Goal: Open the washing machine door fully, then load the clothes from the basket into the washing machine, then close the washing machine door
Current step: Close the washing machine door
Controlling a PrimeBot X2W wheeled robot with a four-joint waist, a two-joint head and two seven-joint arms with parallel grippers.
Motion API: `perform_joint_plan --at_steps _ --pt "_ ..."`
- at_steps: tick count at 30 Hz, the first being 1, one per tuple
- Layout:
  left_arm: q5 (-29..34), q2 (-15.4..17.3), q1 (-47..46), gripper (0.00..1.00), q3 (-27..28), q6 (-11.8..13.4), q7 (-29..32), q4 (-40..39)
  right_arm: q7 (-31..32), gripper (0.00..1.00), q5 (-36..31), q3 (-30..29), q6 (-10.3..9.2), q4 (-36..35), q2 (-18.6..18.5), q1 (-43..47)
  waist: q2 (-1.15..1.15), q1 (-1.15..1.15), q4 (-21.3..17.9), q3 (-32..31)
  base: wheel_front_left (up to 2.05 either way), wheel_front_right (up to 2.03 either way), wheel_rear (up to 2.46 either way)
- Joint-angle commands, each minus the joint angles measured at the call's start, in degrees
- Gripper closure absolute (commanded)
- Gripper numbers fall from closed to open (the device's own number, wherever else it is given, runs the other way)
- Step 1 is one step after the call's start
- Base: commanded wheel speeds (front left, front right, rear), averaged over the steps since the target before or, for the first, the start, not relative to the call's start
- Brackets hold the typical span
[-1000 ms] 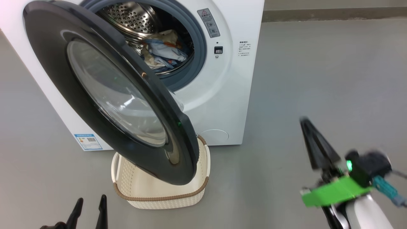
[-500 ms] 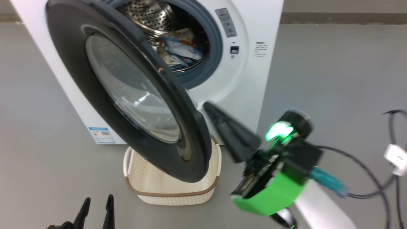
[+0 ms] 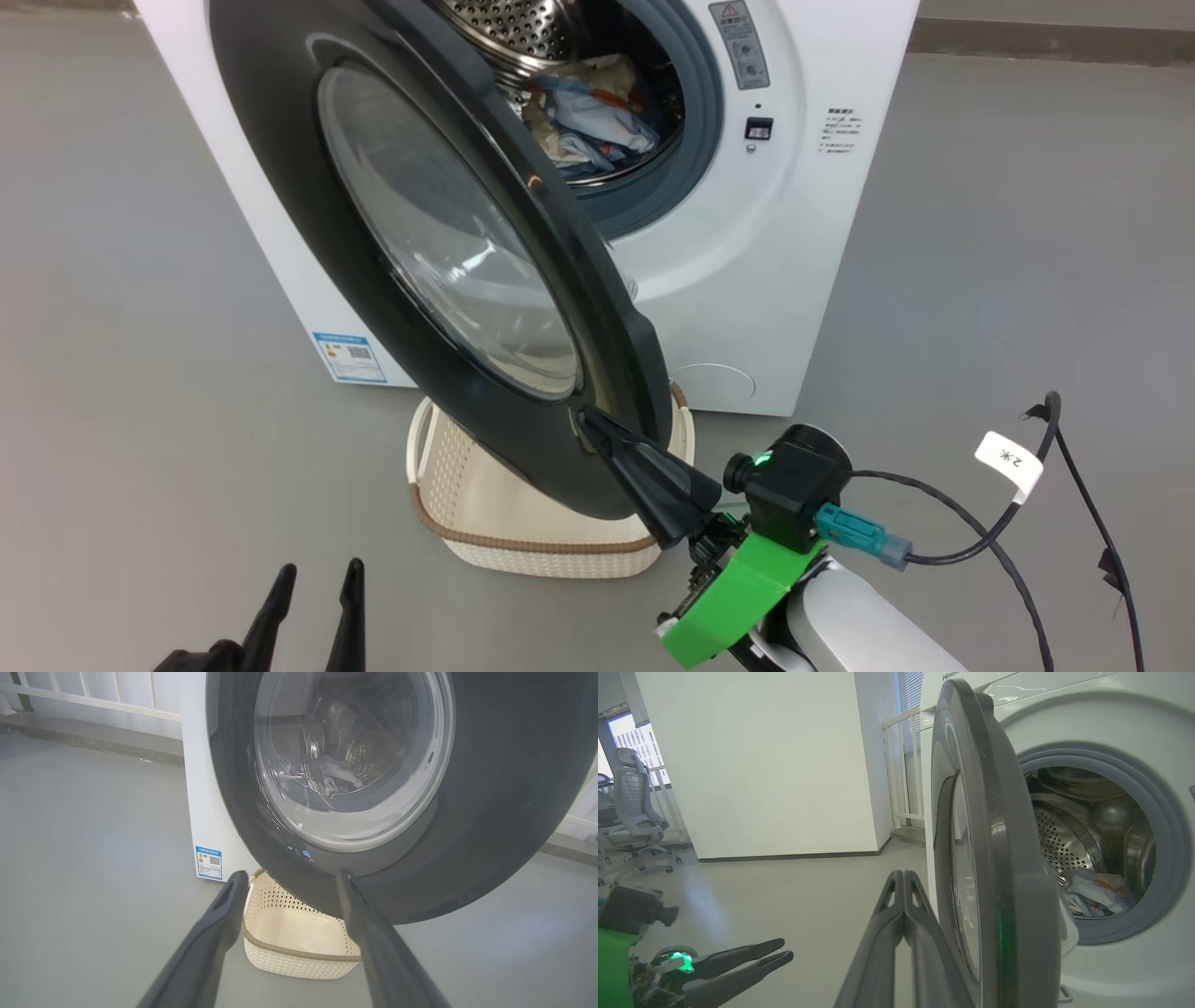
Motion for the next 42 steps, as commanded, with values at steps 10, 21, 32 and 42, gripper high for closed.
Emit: perform_joint_plan --at_steps 10,21,32,42 --pt "0.5 0.0 -2.8 0.0 1.2 -0.1 -0.8 -2.6 -0.3 1.0 0.6 -0.6 0.08 0.4 1.7 0.0 0.0 0.0 1.8 1.6 0.0 0.0 0.0" --pt "0.2 -0.5 -4.0 0.0 0.9 -0.1 -0.8 -3.6 -0.3 1.0 0.0 -3.2 0.08 1.2 1.0 -1.1 0.0 0.0 2.4 5.3 0.0 0.0 0.0" --pt "0.4 -1.3 -5.7 0.0 0.0 -0.1 -0.8 -4.3 -0.3 1.0 -0.4 -6.6 0.08 0.6 -0.6 -3.7 0.0 0.0 2.5 9.1 0.0 0.0 0.0" --pt "0.1 -2.0 -6.8 0.0 -1.1 -0.1 -0.8 -4.9 -0.3 1.0 -1.0 -10.3 0.08 -0.1 -2.8 -6.3 0.0 0.0 3.5 12.2 0.0 0.0 0.0"
